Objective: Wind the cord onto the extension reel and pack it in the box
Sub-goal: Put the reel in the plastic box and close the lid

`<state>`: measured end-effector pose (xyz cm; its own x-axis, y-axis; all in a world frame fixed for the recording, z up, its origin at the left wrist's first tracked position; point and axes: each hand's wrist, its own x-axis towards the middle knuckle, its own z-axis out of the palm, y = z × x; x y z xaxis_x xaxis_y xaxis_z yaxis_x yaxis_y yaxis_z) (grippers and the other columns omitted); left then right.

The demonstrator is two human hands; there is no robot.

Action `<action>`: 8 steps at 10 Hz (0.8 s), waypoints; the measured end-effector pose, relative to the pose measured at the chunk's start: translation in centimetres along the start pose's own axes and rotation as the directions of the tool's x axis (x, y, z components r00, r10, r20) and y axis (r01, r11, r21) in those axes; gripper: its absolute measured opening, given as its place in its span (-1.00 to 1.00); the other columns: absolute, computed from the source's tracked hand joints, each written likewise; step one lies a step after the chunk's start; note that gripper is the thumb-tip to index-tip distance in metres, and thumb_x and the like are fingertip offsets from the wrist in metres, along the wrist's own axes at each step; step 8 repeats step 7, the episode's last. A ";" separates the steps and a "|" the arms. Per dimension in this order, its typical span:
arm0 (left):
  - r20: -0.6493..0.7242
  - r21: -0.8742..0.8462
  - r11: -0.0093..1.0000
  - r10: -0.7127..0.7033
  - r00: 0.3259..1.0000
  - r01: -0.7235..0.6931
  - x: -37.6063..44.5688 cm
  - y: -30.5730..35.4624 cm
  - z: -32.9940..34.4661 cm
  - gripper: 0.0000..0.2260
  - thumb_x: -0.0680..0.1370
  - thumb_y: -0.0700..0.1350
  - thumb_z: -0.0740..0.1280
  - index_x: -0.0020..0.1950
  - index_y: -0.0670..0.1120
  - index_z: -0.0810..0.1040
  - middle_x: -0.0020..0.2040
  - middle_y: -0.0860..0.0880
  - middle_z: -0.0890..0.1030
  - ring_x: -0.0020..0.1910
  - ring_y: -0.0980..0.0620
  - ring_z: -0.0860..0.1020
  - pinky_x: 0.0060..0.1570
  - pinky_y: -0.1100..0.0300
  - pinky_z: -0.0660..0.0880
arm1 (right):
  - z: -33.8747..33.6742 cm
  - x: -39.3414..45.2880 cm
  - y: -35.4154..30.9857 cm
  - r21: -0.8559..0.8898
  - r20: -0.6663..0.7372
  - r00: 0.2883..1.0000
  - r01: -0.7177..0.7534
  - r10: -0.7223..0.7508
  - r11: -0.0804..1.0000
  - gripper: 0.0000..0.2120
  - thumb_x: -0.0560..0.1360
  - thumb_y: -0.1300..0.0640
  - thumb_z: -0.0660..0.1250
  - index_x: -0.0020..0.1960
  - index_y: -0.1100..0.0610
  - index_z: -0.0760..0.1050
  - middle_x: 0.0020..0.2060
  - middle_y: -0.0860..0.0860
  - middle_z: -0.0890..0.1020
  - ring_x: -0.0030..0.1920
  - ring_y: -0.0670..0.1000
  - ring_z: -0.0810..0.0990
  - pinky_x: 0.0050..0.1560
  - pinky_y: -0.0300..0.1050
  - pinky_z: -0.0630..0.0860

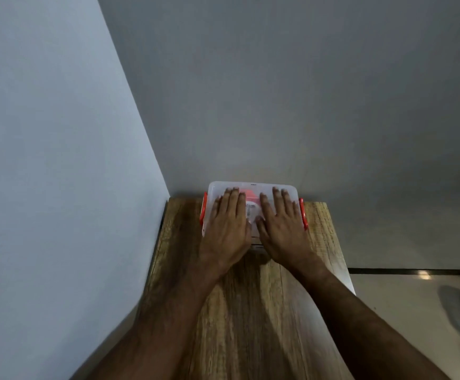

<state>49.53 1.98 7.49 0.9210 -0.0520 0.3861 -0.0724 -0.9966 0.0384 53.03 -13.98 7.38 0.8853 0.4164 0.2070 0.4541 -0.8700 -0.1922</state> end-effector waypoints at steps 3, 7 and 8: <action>0.168 0.073 0.997 0.001 0.986 -0.014 -0.3 -0.2 1.1 -0.43 0.60 0.10 0.29 0.43 -0.31 0.50 0.39 -0.31 0.53 0.36 -0.28 0.55 0.40 -0.12 0.34 | 1.0 0.9 0.7 -0.105 0.115 0.993 0.001 0.012 0.995 -0.39 0.64 -0.16 -0.19 0.58 0.16 0.05 0.56 0.20 0.07 0.56 0.18 0.01 0.51 0.23 0.07; 0.140 0.073 0.996 -0.066 0.988 0.056 1.1 0.3 0.2 -0.37 0.63 0.13 0.08 0.58 -0.25 0.29 0.57 -0.26 0.32 0.55 -0.27 0.31 0.51 -0.10 0.00 | -2.2 1.4 0.3 -0.083 0.025 0.998 -0.059 0.062 0.995 -0.32 0.64 -0.14 -0.30 0.55 0.31 0.04 0.54 0.26 0.07 0.56 0.21 -0.01 0.52 0.21 0.05; 0.140 0.073 0.996 -0.066 0.988 0.056 1.1 0.3 0.2 -0.37 0.63 0.13 0.08 0.58 -0.25 0.29 0.57 -0.26 0.32 0.55 -0.27 0.31 0.51 -0.10 0.00 | -2.2 1.4 0.3 -0.083 0.025 0.998 -0.059 0.062 0.995 -0.32 0.64 -0.14 -0.30 0.55 0.31 0.04 0.54 0.26 0.07 0.56 0.21 -0.01 0.52 0.21 0.05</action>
